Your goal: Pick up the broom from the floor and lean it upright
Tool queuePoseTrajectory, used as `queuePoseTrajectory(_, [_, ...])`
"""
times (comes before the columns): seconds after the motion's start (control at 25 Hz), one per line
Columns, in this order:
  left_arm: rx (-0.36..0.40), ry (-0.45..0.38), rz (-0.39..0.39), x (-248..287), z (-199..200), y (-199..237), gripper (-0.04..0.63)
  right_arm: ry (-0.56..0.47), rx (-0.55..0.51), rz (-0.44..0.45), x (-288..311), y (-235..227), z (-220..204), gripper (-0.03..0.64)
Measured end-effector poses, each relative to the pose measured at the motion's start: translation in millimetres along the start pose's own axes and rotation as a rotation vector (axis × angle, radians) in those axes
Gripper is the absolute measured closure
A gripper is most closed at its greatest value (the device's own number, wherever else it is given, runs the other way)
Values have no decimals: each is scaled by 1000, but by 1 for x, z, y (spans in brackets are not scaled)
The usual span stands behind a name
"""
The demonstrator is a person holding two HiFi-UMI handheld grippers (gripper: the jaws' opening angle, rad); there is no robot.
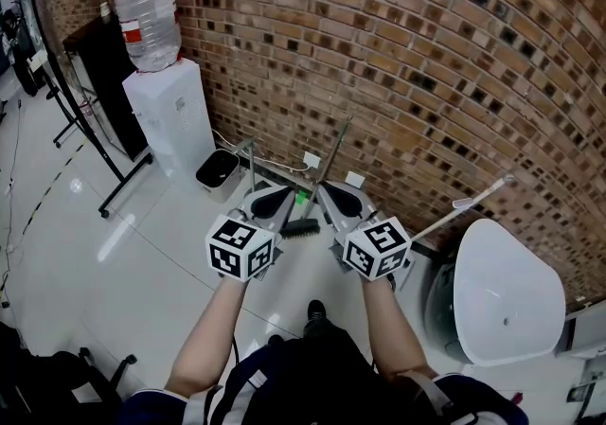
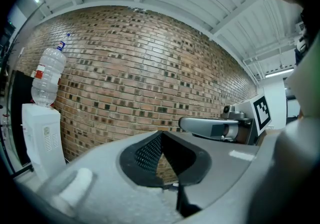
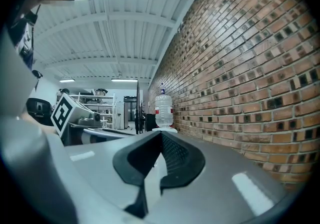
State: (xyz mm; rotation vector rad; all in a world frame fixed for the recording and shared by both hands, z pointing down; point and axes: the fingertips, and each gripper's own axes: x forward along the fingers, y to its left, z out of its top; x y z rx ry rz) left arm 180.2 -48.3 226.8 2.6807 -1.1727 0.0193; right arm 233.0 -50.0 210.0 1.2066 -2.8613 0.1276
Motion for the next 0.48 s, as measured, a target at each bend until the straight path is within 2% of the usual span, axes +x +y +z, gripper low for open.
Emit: queuePoseTrajectory(0.48, [-3,-7,-14,3,2,-5,595,-12,-4,-13,-2,-1,6,615])
